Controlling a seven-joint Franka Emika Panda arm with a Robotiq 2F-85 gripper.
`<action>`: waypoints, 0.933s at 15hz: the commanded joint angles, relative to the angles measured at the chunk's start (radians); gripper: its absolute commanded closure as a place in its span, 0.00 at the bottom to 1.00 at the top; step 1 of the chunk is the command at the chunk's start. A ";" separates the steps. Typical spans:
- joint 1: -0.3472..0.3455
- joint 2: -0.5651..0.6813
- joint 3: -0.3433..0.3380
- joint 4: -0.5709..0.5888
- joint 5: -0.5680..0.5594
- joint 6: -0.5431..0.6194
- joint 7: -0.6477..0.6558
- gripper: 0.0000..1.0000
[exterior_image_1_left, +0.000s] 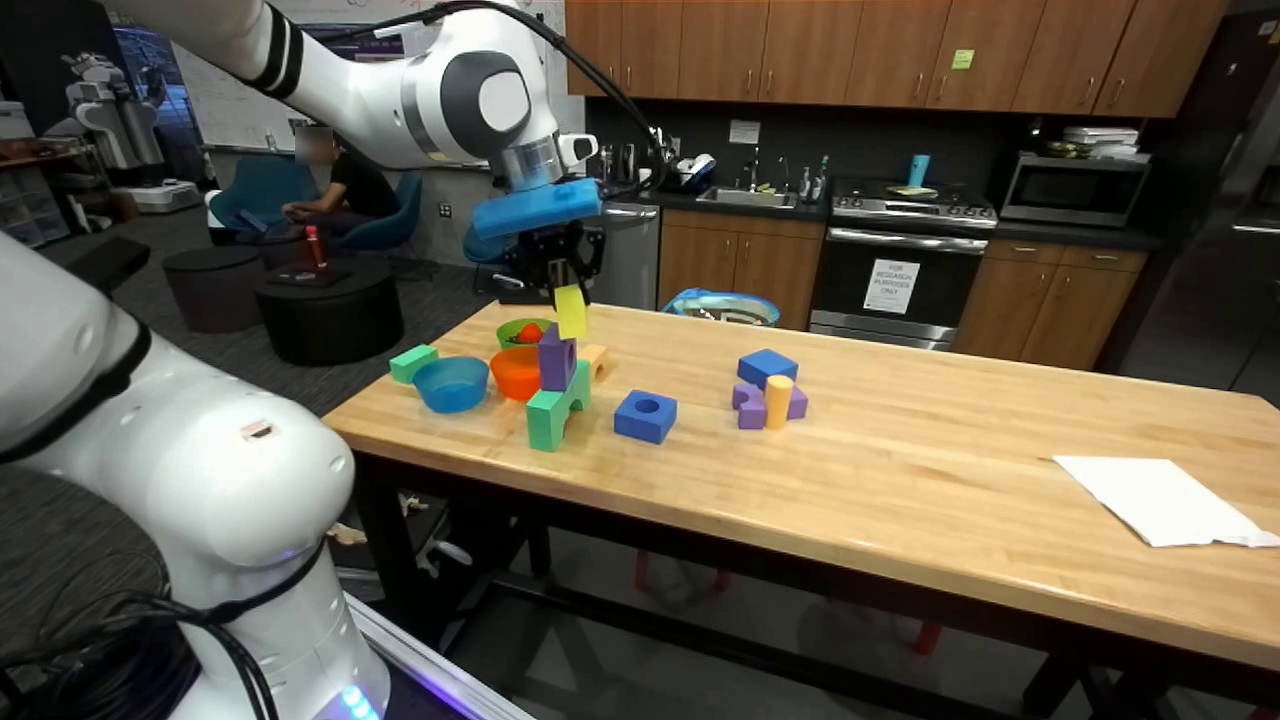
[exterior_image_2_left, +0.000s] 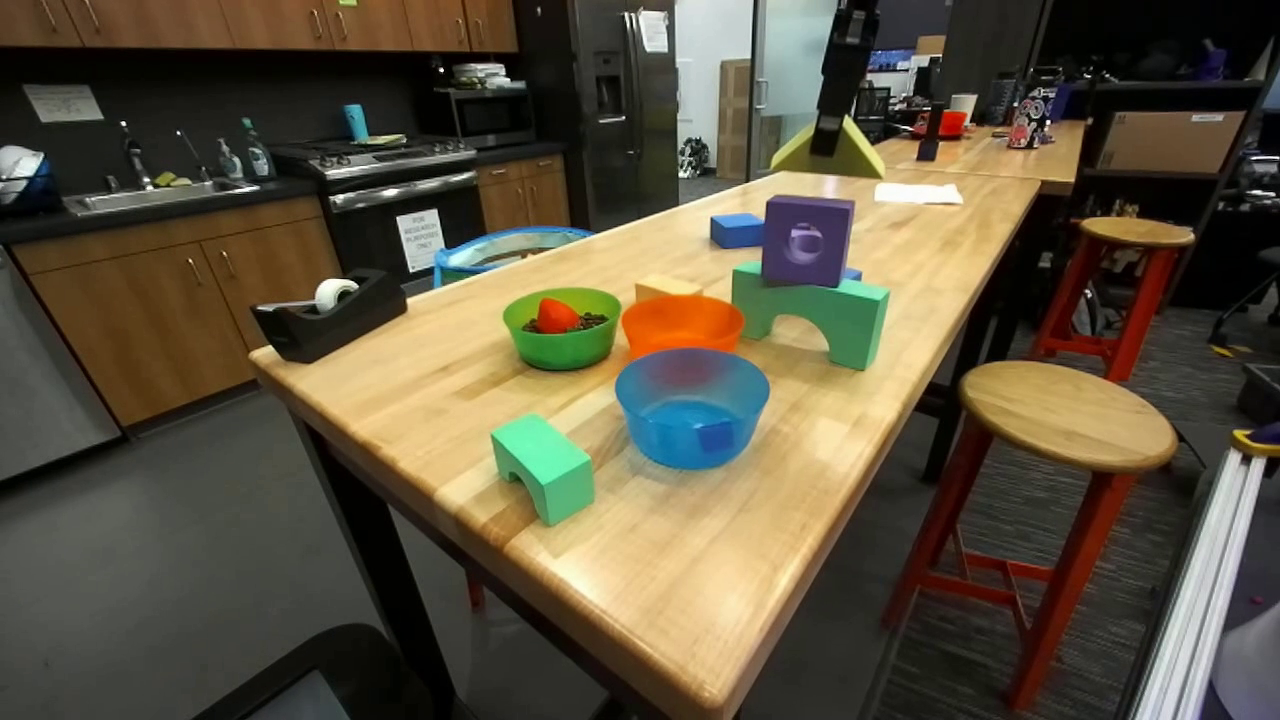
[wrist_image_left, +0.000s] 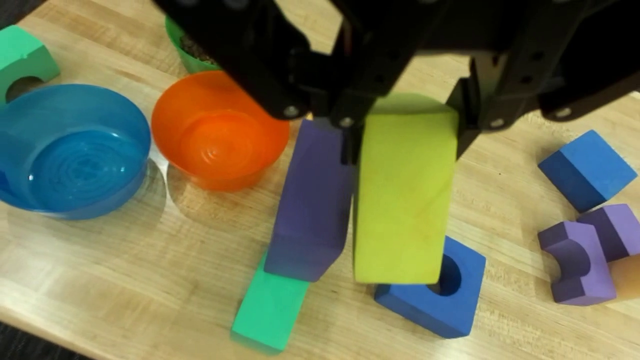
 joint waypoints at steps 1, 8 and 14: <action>0.023 -0.041 0.006 -0.034 -0.026 0.004 0.045 0.84; 0.056 -0.086 0.010 -0.092 -0.018 0.011 0.066 0.84; 0.067 -0.101 0.027 -0.091 -0.018 -0.002 0.089 0.84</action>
